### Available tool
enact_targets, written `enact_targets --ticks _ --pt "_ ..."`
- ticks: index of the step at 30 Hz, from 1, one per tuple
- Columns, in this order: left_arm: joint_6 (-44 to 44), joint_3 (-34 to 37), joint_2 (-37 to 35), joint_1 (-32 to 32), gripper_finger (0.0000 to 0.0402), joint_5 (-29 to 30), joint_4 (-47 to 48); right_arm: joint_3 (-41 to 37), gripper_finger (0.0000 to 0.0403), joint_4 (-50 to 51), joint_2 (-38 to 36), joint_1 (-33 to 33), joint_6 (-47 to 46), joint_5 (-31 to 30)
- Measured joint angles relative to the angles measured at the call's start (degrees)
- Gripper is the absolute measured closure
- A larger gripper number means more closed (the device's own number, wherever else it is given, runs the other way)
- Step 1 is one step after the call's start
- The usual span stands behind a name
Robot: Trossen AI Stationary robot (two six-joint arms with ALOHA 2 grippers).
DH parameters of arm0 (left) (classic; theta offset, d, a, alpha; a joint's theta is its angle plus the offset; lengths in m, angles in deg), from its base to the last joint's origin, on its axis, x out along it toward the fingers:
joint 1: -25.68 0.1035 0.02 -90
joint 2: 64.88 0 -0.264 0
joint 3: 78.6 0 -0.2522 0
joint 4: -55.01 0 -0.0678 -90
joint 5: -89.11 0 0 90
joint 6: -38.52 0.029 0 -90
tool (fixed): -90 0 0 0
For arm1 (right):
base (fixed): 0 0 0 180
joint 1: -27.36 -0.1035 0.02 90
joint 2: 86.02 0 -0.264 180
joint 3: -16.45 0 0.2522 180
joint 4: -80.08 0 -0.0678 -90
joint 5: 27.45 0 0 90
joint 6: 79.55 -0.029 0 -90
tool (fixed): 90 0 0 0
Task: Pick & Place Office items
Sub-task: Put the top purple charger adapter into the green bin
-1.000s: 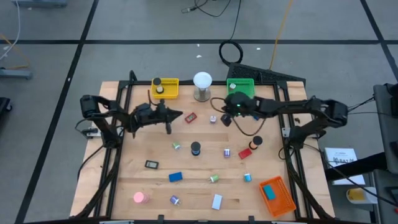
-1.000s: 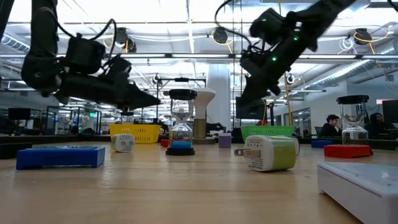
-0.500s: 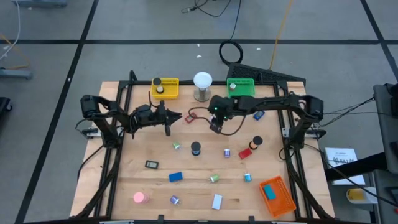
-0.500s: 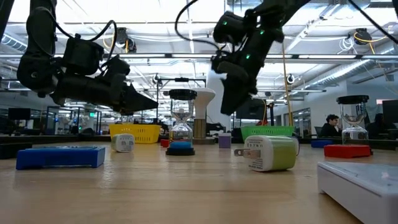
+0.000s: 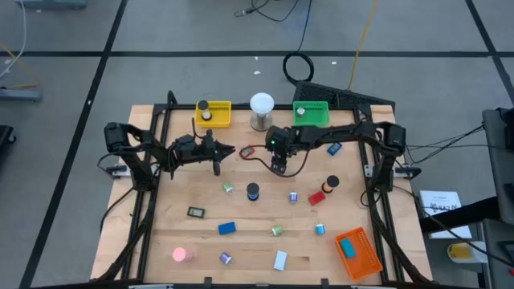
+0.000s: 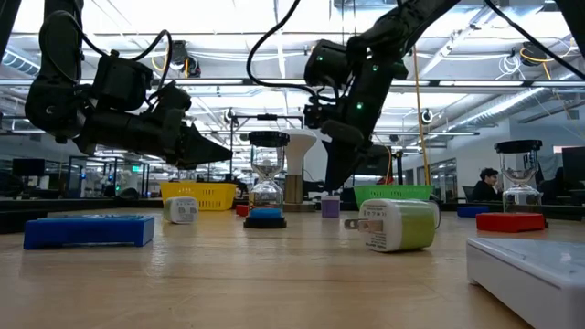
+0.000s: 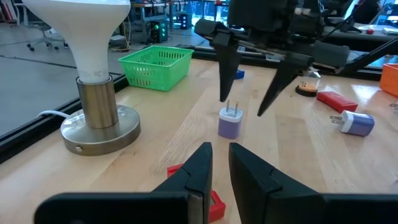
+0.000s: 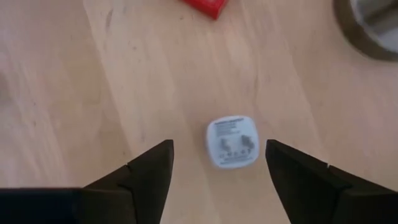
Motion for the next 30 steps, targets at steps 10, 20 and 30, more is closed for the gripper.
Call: enact_targets --ticks 10,20,30 --pt "0.00 -0.02 0.02 0.01 0.0344 0.00 0.00 -2.17 0.0203 -3.96 0.00 0.67 1.38 0.28" --pt "0.02 -0.04 0.04 0.00 0.0344 0.00 0.00 -5.47 0.0215 -8.64 0.00 0.73 0.79 3.02" --pt "0.04 -0.04 0.04 0.00 0.0344 0.00 -0.02 -6.56 0.0268 -10.98 0.00 1.57 -0.65 3.14"
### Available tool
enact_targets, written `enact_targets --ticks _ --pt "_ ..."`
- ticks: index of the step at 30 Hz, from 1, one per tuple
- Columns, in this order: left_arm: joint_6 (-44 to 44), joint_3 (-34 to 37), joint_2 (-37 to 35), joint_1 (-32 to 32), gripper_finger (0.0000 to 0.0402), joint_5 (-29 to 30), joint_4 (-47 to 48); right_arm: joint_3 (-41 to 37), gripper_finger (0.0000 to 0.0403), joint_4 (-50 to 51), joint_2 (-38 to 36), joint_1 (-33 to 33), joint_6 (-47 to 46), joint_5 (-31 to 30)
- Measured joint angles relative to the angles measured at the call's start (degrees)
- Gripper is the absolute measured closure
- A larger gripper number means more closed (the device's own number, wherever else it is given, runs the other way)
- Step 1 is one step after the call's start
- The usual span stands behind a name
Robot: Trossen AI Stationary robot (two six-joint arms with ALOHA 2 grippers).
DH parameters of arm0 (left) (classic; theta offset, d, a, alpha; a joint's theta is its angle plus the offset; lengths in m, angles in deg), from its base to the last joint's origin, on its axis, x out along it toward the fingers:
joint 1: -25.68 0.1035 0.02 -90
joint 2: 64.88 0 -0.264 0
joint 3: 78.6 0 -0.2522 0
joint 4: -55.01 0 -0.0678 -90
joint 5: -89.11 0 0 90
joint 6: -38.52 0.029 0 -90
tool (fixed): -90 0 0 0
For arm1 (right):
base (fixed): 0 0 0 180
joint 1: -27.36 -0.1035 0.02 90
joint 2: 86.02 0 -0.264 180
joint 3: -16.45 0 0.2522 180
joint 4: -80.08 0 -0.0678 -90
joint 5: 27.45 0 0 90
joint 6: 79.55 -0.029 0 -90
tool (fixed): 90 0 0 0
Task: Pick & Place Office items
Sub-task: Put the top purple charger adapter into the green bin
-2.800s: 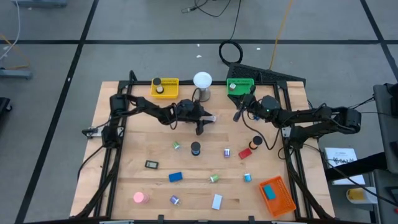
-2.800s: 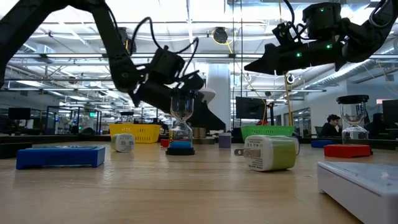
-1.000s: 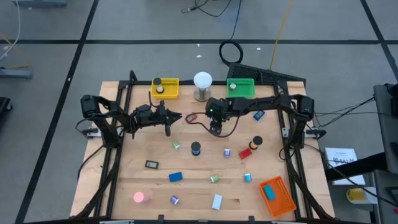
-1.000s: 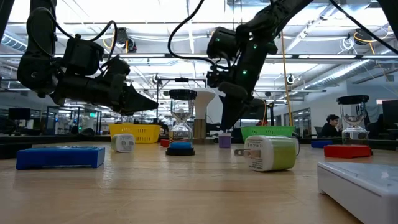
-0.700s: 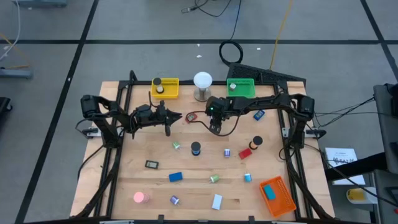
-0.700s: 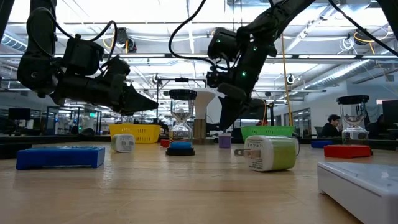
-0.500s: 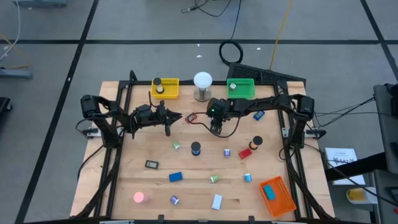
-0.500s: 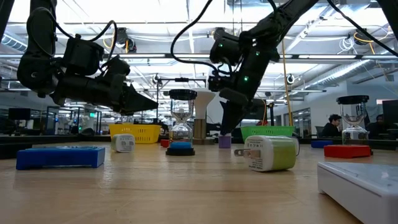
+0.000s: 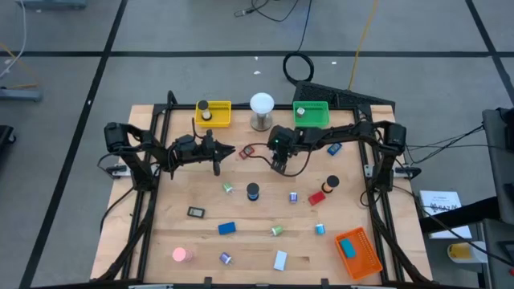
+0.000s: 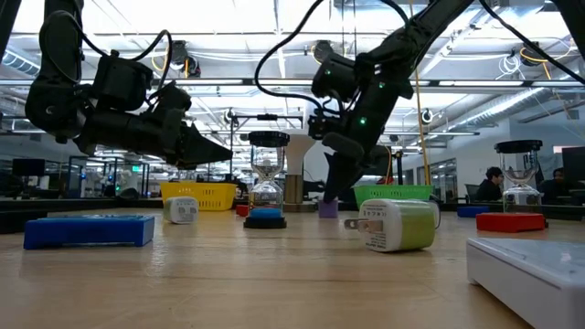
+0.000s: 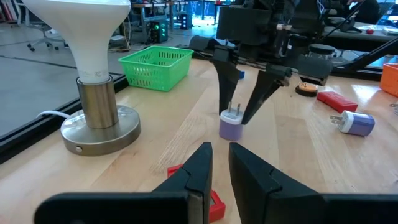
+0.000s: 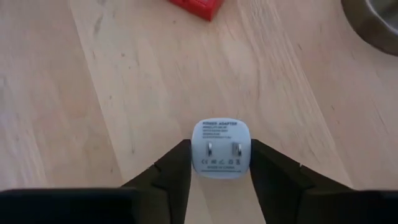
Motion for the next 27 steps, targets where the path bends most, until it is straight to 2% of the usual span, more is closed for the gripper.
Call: enact_targets --ticks 4,9,17,21,27 --pt "-0.01 0.00 0.00 0.00 0.0344 0.00 0.01 0.00 0.0276 -0.82 -0.57 0.11 -1.91 0.09" --pt "-0.02 0.00 0.00 0.00 0.0344 0.00 0.07 0.60 0.0273 3.01 -6.72 1.64 -5.30 -0.12" --pt "-1.20 0.00 0.00 0.01 0.0344 -0.03 0.10 2.47 0.0273 16.86 -19.55 11.67 -15.15 -7.98" --pt "-1.22 0.00 0.00 0.00 0.0344 -0.09 0.07 2.47 0.0273 18.46 -19.76 18.63 -16.53 -7.71" --pt "-1.26 0.00 0.00 0.00 0.0344 -0.08 0.06 2.45 0.0273 18.21 -15.13 24.71 -10.59 -5.53"
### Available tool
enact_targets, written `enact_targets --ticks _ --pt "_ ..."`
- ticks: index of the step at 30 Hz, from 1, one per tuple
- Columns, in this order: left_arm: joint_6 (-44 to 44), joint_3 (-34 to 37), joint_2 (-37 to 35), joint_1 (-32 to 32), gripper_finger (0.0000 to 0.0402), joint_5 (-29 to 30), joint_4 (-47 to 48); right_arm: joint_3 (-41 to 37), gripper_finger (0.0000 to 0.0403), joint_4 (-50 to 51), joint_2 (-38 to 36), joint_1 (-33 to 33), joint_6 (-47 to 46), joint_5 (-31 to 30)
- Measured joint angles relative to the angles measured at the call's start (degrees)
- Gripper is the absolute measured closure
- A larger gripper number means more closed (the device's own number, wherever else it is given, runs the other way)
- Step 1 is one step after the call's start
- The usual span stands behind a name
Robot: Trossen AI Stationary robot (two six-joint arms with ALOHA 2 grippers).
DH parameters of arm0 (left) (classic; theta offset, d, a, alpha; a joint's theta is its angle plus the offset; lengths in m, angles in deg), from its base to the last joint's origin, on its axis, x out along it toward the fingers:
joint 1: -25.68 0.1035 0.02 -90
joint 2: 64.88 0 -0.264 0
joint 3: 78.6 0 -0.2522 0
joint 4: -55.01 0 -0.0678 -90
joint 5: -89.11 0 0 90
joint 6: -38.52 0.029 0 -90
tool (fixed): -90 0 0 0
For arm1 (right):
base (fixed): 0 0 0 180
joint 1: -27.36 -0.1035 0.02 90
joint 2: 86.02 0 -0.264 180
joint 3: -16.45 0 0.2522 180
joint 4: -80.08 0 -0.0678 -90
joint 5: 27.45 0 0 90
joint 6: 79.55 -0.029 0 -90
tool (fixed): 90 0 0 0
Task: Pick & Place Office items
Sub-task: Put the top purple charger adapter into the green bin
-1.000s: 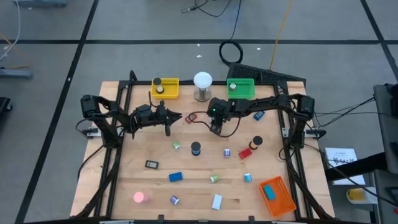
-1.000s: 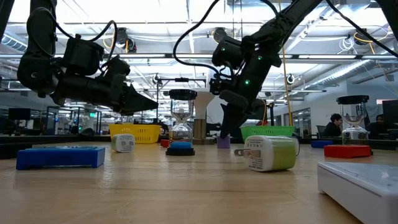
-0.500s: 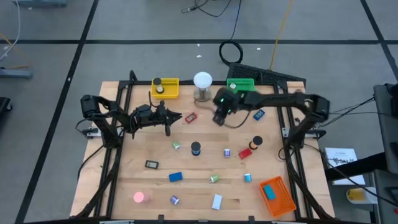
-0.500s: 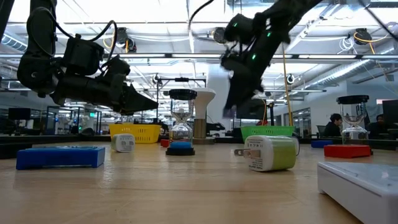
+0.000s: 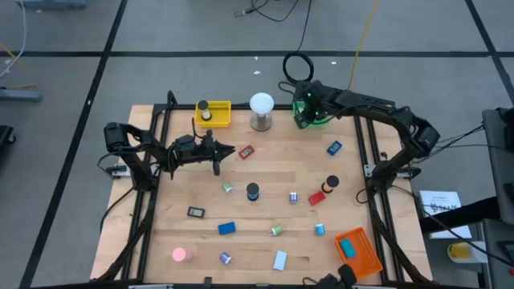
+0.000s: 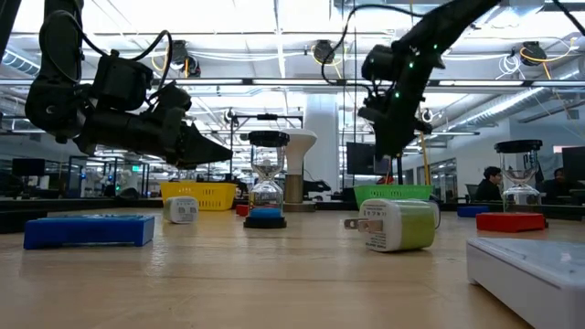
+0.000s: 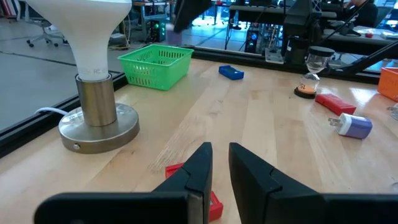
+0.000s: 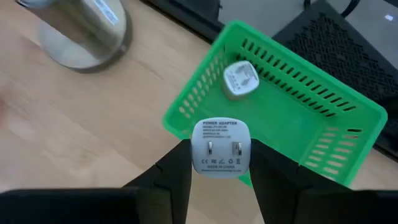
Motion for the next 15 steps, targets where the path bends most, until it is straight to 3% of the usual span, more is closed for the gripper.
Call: enact_targets --ticks 15 --pt "-0.12 0.00 0.00 0.01 0.0344 0.05 -0.01 -0.02 0.0273 -4.81 9.38 2.94 -7.34 1.00"
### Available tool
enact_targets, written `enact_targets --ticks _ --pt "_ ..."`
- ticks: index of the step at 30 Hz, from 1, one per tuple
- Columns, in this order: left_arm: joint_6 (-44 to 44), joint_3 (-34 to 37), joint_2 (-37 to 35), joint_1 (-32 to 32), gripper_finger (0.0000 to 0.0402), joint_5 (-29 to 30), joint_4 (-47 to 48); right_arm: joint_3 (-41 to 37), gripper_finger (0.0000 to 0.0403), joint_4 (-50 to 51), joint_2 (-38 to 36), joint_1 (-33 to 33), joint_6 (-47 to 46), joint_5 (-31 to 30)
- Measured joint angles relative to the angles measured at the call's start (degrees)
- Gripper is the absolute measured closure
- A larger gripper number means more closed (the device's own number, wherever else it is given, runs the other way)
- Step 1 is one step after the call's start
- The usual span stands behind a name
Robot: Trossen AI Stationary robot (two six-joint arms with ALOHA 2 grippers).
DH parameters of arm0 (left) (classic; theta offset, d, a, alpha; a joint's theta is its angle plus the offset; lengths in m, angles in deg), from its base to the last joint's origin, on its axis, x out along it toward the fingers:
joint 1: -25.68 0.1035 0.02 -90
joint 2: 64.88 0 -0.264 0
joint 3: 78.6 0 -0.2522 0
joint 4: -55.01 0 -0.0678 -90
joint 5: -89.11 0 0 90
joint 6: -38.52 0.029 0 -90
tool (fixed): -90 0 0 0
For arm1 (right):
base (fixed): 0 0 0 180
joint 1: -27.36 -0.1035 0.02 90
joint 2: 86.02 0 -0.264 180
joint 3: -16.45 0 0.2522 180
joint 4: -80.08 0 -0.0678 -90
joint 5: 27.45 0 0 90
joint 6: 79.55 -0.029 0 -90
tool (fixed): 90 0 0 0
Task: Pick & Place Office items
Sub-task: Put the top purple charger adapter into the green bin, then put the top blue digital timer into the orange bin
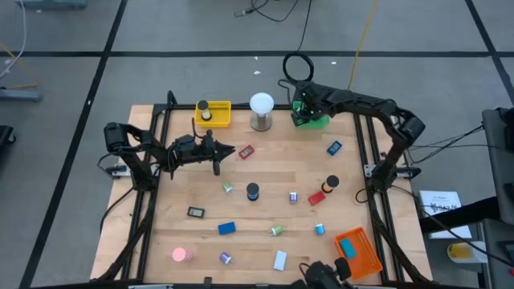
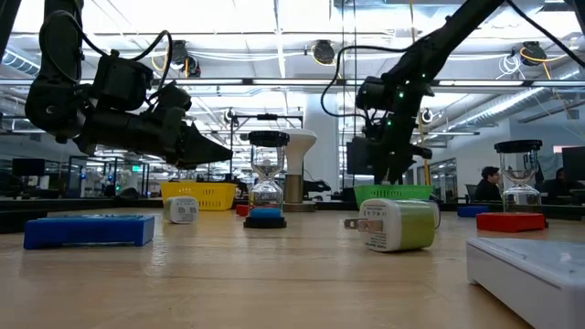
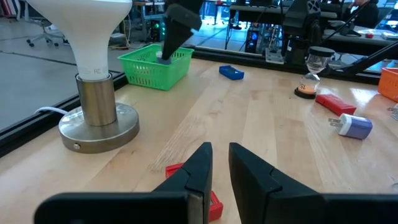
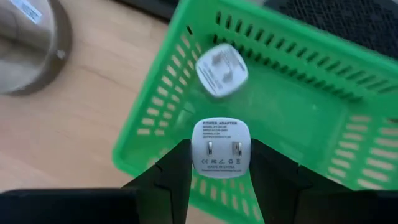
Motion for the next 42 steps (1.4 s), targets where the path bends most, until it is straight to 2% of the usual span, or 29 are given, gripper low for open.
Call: enact_targets --ticks 14,23,30,36,42 --pt "-0.22 0.00 0.00 -0.01 0.0344 0.01 0.62 0.02 0.0271 -5.47 4.56 0.40 -2.47 1.63" --pt "-0.22 0.00 0.00 -0.01 0.0344 0.03 0.96 0.02 0.0222 -5.85 4.64 0.39 -2.30 1.68" --pt "-0.48 0.00 0.00 -0.01 0.0344 0.03 1.01 0.02 0.0210 -5.86 2.07 0.39 -0.97 1.74" --pt "-0.67 0.00 0.00 -0.01 0.0344 0.01 1.28 0.02 0.0232 -5.76 -1.96 0.39 2.35 1.73" --pt "-4.94 0.00 0.00 -0.01 0.0344 0.01 1.33 -0.68 0.0290 -6.59 -7.67 -1.80 9.77 1.60"
